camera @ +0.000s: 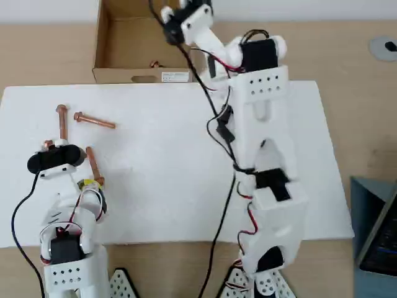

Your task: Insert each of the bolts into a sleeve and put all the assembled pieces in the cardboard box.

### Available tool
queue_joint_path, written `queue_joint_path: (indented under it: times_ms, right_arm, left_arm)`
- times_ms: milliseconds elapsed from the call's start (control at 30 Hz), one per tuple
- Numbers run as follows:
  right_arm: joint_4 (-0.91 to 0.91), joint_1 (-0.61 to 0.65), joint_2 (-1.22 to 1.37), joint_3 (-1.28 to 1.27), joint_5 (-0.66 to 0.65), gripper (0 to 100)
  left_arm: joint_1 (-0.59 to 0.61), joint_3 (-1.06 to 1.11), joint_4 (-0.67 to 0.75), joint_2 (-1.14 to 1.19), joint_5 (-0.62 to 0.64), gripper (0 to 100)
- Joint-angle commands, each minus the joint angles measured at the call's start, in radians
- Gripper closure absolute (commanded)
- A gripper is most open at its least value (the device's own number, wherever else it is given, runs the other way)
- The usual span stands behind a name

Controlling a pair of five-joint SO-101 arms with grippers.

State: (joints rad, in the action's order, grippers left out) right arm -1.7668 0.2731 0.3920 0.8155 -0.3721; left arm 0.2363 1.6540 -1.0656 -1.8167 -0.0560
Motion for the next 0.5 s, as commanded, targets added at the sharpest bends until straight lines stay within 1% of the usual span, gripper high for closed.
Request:
queue_joint_path:
  times_ms: [0, 133, 267, 467]
  right_arm:
    - [-0.015, -0.061, -0.067, -0.142, 0.003, 95.5]
    - [-0.014, -0.090, -0.016, -0.240, -0.011, 95.4]
    - [0.020, -0.090, 0.048, -0.252, -0.035, 95.1]
    - [0.075, -0.081, 0.136, -0.254, -0.035, 83.4]
  left_arm:
    - [0.011, -0.003, 0.020, -0.005, -0.006, 100]
    - [0.011, -0.003, 0.020, -0.005, -0.006, 100]
    - [0.011, -0.003, 0.020, -0.005, -0.006, 100]
    - [0.011, -0.003, 0.020, -0.005, -0.006, 100]
